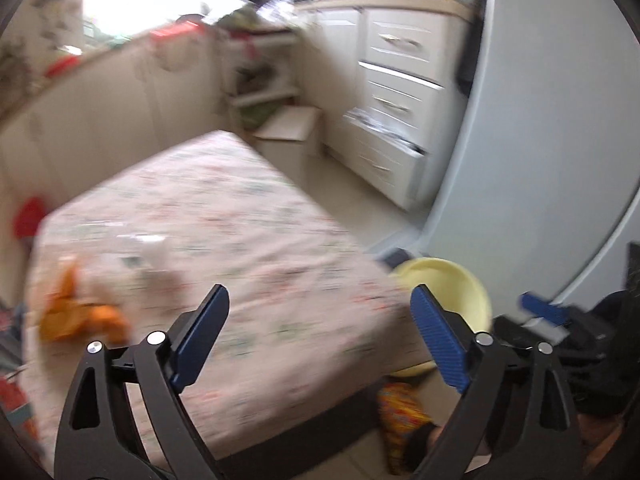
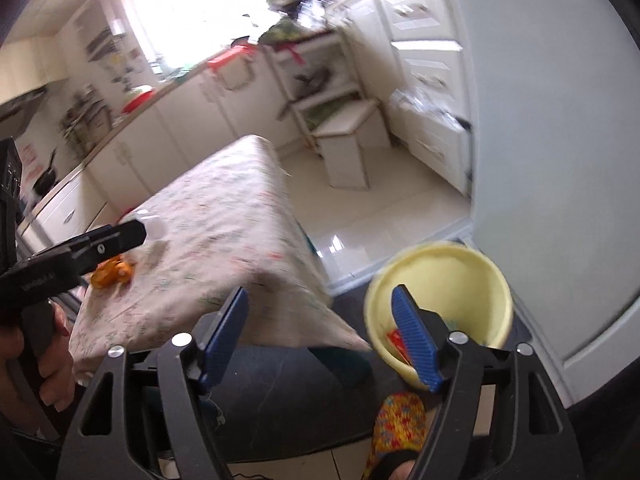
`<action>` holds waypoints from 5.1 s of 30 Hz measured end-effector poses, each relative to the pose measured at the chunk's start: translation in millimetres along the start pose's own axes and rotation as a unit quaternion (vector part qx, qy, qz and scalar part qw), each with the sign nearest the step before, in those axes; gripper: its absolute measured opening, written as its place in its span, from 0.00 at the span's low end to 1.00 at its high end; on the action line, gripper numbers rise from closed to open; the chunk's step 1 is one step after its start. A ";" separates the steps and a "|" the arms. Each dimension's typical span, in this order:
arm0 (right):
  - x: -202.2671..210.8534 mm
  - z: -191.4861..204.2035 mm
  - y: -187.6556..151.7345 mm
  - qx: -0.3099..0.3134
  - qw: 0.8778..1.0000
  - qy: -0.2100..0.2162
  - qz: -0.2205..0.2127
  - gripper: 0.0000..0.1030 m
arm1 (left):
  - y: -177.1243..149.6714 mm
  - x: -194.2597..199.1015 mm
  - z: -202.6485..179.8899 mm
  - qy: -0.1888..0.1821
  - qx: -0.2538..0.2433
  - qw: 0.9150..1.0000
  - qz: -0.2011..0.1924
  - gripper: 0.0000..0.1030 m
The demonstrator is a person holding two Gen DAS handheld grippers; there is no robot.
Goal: Collect trash
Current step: 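Return both tools to the table, then grasp the white plastic bag with the left tool while the right tool grasps the whole orange, then lift the bag and orange and carry them toward the yellow bucket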
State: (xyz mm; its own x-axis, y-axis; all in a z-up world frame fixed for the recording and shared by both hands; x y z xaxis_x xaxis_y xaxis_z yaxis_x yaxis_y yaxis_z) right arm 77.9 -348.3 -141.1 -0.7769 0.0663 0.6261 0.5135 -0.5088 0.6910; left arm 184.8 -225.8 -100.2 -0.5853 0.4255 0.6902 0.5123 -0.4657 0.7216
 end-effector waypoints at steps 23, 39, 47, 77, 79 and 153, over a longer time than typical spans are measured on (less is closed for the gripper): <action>-33.3 159.0 -29.1 0.189 0.980 0.059 -0.020 0.84 | -70.4 69.6 160.7 0.173 0.118 0.978 -0.018 0.92; -64.0 178.5 -25.2 0.182 0.980 0.082 0.000 0.85 | -91.7 68.0 249.0 0.190 0.262 0.946 0.005 0.92; -62.4 173.7 -25.1 0.173 0.981 0.091 0.008 0.87 | -60.4 27.1 265.4 0.197 0.168 0.965 0.051 0.92; -143.6 279.7 -30.9 0.272 0.949 0.131 0.088 0.86 | -44.9 90.3 283.3 0.083 0.256 0.956 -0.113 0.02; -155.8 286.7 -30.4 0.282 0.946 0.123 0.097 0.84 | -47.8 93.0 288.7 0.082 0.265 0.954 -0.115 0.02; -52.6 174.9 -21.5 0.222 0.967 0.116 0.045 0.24 | -63.5 63.8 140.8 0.047 0.107 0.991 -0.068 0.02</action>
State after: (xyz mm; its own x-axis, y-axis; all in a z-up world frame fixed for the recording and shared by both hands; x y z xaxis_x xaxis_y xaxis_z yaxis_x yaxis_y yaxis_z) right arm 171.6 -190.7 -125.7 -0.7560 -0.1828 0.6286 0.6489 -0.0824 0.7564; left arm 203.4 -59.8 -94.2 -0.7088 0.3944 0.5849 0.5400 -0.2301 0.8096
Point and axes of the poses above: each gripper's, at about its wrist camera, not at the fingertips, and x roughly against the way its jaws point, z to its left, y to its top, the point moved 5 cm from there along -x, roughly the way its jaws point, and after that the axes turned 3 degrees about -x, right-handed, at the moved point
